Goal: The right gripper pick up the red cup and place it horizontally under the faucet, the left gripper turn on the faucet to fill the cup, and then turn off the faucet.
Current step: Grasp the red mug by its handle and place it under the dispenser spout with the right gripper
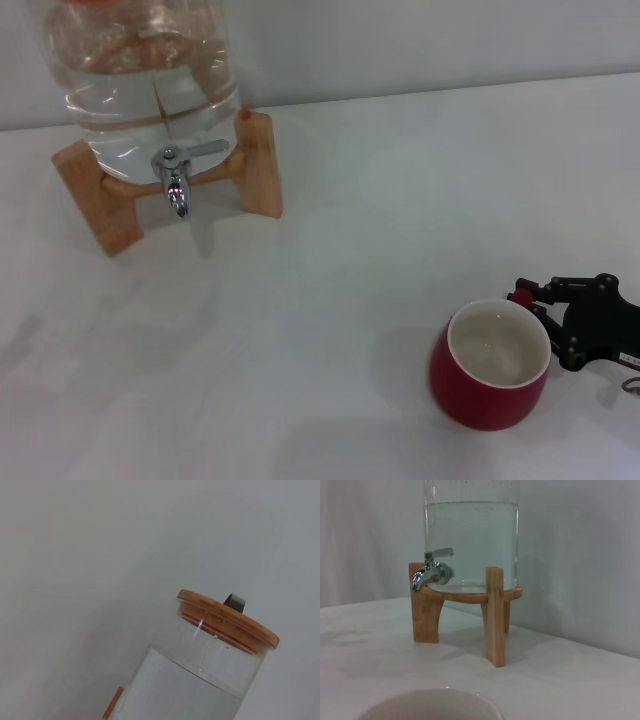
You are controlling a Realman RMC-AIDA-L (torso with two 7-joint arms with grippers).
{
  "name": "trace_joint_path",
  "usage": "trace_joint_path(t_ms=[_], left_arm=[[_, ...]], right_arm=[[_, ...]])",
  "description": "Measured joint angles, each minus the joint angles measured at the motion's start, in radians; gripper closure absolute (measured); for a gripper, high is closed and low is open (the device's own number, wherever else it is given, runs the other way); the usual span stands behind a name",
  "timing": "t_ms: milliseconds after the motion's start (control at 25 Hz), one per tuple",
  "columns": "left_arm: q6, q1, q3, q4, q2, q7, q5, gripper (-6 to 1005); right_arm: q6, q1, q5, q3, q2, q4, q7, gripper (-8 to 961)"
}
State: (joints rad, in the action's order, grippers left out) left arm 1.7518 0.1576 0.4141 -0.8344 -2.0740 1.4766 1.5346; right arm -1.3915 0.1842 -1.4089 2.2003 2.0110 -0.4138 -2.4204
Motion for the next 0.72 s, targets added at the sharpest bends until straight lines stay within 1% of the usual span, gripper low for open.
trace_joint_path(t_ms=[160,720], left_arm=[[0.0,-0.001,0.0,0.0,0.0,-0.002,0.001,107],[0.003,0.001,0.0,0.0,0.0,-0.005,0.001,107]], right_arm=[[0.0,0.0,0.0,-0.006,0.0,0.0,-0.001,807],[-0.017,0.008,0.041,-0.013,0.0,0.013,0.029,820]])
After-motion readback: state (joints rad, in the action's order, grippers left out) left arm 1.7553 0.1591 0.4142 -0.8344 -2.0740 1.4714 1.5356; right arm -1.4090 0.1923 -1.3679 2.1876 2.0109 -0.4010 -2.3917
